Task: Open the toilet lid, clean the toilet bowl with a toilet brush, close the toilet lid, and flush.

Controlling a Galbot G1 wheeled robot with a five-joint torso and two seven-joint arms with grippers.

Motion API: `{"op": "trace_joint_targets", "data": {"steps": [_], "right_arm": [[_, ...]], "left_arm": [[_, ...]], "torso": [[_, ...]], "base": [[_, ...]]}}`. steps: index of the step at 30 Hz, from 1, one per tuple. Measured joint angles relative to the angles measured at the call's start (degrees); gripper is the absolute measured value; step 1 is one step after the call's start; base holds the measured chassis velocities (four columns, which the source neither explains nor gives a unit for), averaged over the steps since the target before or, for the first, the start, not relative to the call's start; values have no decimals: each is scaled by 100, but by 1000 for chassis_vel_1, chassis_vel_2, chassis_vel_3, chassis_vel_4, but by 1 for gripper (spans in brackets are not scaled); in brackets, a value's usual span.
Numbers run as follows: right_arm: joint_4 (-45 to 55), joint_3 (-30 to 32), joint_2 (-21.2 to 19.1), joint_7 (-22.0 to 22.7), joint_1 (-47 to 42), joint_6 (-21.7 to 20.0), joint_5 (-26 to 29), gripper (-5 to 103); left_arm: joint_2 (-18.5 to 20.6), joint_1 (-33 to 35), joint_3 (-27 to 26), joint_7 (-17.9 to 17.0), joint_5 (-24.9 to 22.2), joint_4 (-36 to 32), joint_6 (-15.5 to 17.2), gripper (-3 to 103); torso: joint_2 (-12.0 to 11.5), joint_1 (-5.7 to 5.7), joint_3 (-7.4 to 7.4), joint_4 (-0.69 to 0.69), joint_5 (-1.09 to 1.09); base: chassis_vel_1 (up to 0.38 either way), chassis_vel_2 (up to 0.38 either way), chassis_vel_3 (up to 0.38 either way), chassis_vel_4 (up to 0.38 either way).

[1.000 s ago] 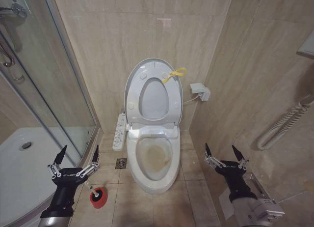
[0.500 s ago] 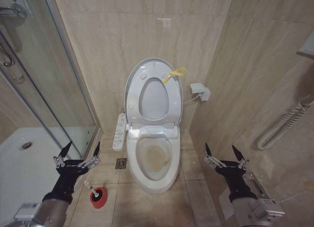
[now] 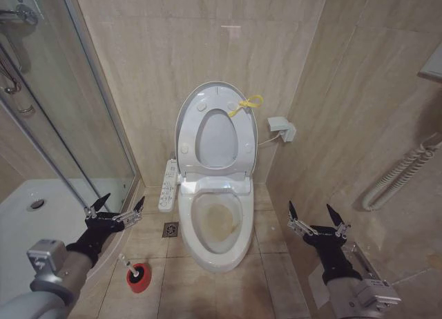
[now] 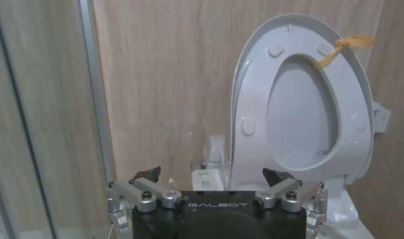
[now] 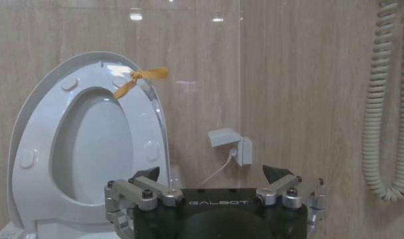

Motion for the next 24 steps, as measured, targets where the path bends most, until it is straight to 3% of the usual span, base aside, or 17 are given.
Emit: {"op": "trace_joint_targets", "data": {"steps": [10,14,16,18,19,22,24], "right_arm": [[0,0,0,0,0,0,0,100],[0,0,0,0,0,0,0,100],[0,0,0,0,0,0,0,100],[0,0,0,0,0,0,0,100],[0,0,0,0,0,0,0,100],[0,0,0,0,0,0,0,100],[0,0,0,0,0,0,0,100]], "left_arm": [[35,0,-19,29,-36,14,-38,100],[112,226,-25,161,80,84,-856,100],[128,270,-27,189,108,99,-1024,100],[175,407,-30,269,189,139,-1524,100],[175,407,-30,269,189,139,-1524,100],[227,562,-35,360,284,186,-2084,100],[230,573,-36,366,289,188,-2125,100]], "torso": [[0,0,0,1,0],[0,0,0,2,0],[0,0,0,1,0],[0,0,0,1,1],[0,0,0,1,1],[0,0,0,2,1],[0,0,0,2,1]], "base": [[0,0,0,0],[0,0,0,0],[0,0,0,0],[0,0,0,0],[0,0,0,0],[0,0,0,0],[0,0,0,0]]}}
